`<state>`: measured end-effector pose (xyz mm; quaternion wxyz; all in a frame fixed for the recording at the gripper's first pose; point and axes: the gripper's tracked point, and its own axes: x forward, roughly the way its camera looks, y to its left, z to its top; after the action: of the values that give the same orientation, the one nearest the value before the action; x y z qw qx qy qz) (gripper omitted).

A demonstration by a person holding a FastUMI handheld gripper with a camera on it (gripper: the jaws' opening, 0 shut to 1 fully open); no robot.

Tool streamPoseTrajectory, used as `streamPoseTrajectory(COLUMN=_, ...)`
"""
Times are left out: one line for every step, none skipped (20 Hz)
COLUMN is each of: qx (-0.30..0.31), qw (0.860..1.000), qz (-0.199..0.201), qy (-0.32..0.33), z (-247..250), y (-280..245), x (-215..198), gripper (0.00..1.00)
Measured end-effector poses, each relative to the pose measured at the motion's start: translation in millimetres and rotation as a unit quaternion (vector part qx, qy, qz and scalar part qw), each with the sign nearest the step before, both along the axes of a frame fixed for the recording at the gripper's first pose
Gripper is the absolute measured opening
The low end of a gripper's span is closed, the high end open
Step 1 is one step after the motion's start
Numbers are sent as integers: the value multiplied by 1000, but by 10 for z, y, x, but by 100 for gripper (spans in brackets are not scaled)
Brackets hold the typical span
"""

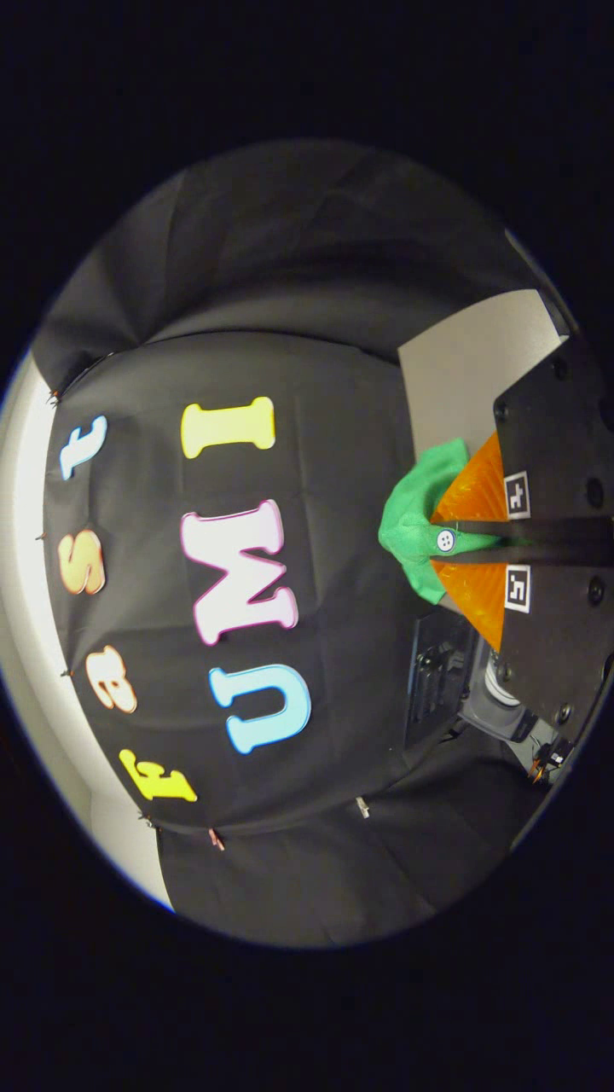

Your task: Put the clothes into the washing machine and then close the washing machine lid.

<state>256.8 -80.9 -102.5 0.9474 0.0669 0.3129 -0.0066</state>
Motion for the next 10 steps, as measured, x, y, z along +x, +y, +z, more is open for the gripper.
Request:
streamPoseTrajectory(qx=1, qw=1000, qz=6, qy=-14, z=143, y=87, x=22, gripper=5)
streamPoseTrajectory(qx=1, qw=1000, qz=15, qy=-27, z=279, y=193, x=43, gripper=5)
streamPoseTrajectory(qx=1, qw=999, qz=25, qy=-39, z=412, y=298, x=64, gripper=5)
streamPoseTrajectory(qx=3, qw=998, qz=33, qy=-53, z=544, y=411, x=86, gripper=5)
streamPoseTrajectory(qx=3, qw=997, qz=43, qy=-65, z=667, y=532, x=108, gripper=5)
streamPoseTrajectory(qx=3, qw=995, qz=54, qy=-78, z=780, y=665, x=114, gripper=5)
streamPoseTrajectory(qx=3, qw=994, qz=68, qy=-90, z=873, y=804, x=117, gripper=5)
streamPoseTrajectory(qx=4, qw=991, qz=81, qy=-103, z=952, y=949, x=125, gripper=5)
streamPoseTrajectory(qx=3, qw=989, qz=93, qy=-112, z=1002, y=1081, x=118, gripper=5)
streamPoseTrajectory(qx=6, qw=987, qz=106, qy=-118, z=1028, y=1222, x=106, gripper=5)
